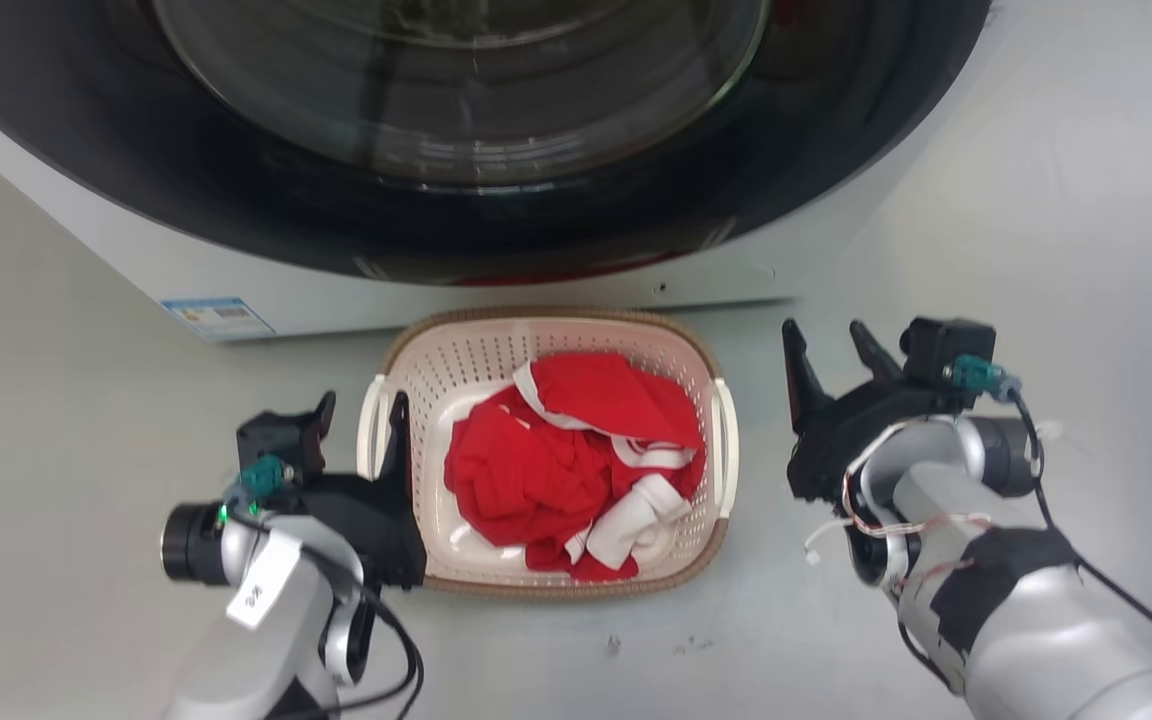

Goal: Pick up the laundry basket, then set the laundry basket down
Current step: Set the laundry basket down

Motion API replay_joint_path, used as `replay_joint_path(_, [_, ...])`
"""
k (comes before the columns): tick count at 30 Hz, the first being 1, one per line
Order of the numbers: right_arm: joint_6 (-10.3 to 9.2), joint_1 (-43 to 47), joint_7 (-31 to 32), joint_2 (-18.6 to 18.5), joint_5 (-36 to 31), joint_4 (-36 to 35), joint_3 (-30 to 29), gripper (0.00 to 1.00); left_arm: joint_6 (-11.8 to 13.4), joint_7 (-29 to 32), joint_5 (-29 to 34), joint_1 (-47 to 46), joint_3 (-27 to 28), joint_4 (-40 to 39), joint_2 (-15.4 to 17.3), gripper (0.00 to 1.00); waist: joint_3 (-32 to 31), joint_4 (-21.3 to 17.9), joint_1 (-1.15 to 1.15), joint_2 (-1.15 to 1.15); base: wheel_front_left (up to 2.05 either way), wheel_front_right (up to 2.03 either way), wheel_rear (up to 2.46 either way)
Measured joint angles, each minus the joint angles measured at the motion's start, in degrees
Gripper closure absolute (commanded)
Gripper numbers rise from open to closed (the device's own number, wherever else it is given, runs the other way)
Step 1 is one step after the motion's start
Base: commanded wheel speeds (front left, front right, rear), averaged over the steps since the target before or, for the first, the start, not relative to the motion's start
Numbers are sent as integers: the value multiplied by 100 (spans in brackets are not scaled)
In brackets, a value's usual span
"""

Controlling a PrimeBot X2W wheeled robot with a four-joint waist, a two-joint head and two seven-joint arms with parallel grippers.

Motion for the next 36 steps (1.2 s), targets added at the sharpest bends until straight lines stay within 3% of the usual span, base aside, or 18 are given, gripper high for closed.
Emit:
replay_joint_path(12, [0,1620,0,-298,-572,-1252,-727,0,101,0,579,1587,267,-1379,138,0,-1023,144,0,0,0,0,0])
replay_joint_path(25, [-1,3721,1,-300,-1477,-2541,-1837,0,152,0,1078,3310,701,-2802,403,0,-2117,296,0,-1,0,0,0])
replay_joint_path(36, [-5,4795,0,-125,-2473,-3843,-2710,0,157,0,1593,4243,1276,-3875,380,0,-2600,355,1,0,0,0,0])
